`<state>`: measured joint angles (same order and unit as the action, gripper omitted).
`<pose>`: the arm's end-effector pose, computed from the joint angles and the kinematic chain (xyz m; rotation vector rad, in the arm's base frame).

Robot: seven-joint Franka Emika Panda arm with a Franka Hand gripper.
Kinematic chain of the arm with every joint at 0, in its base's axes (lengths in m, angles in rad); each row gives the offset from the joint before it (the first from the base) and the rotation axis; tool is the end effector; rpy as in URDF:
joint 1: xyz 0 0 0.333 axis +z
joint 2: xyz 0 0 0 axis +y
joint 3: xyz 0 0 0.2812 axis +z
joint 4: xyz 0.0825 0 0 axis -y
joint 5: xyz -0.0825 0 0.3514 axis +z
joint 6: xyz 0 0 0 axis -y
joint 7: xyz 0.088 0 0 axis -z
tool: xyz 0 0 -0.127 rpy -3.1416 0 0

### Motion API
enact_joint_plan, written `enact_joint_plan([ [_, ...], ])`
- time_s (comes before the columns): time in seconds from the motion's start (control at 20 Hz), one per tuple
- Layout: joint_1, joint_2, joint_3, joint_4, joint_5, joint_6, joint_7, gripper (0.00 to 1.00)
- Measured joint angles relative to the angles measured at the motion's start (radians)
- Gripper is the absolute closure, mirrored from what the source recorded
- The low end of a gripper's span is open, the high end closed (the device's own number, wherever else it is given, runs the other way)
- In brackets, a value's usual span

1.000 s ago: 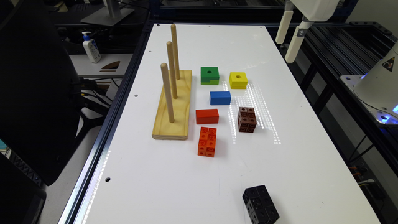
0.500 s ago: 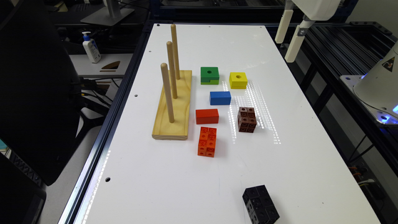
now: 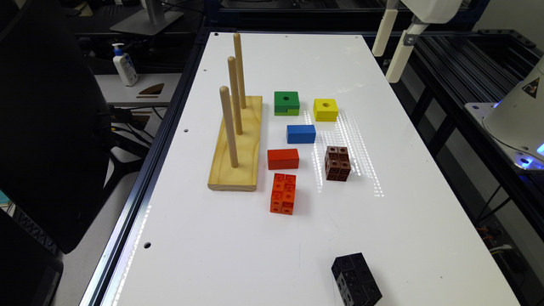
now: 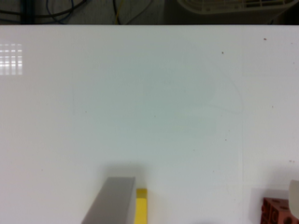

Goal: Pick up narrow blue stick.

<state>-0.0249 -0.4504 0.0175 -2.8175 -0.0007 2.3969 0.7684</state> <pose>0.3483 -0.0034 0.3043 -2.9040 1.1885 -0.0480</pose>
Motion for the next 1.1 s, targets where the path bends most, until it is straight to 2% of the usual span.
enact_joint_plan([
  [0.3,0.0,0.089,0.0,0.063,0.0,0.034,0.0,0.0],
  [0.55,0.002,0.193,0.001,0.15,0.0,0.05,0.002,0.0],
  [0.7,0.003,0.255,0.006,0.207,0.0001,0.05,0.007,0.0],
  [1.1,0.003,0.324,0.02,0.28,0.0001,0.05,0.019,0.0],
])
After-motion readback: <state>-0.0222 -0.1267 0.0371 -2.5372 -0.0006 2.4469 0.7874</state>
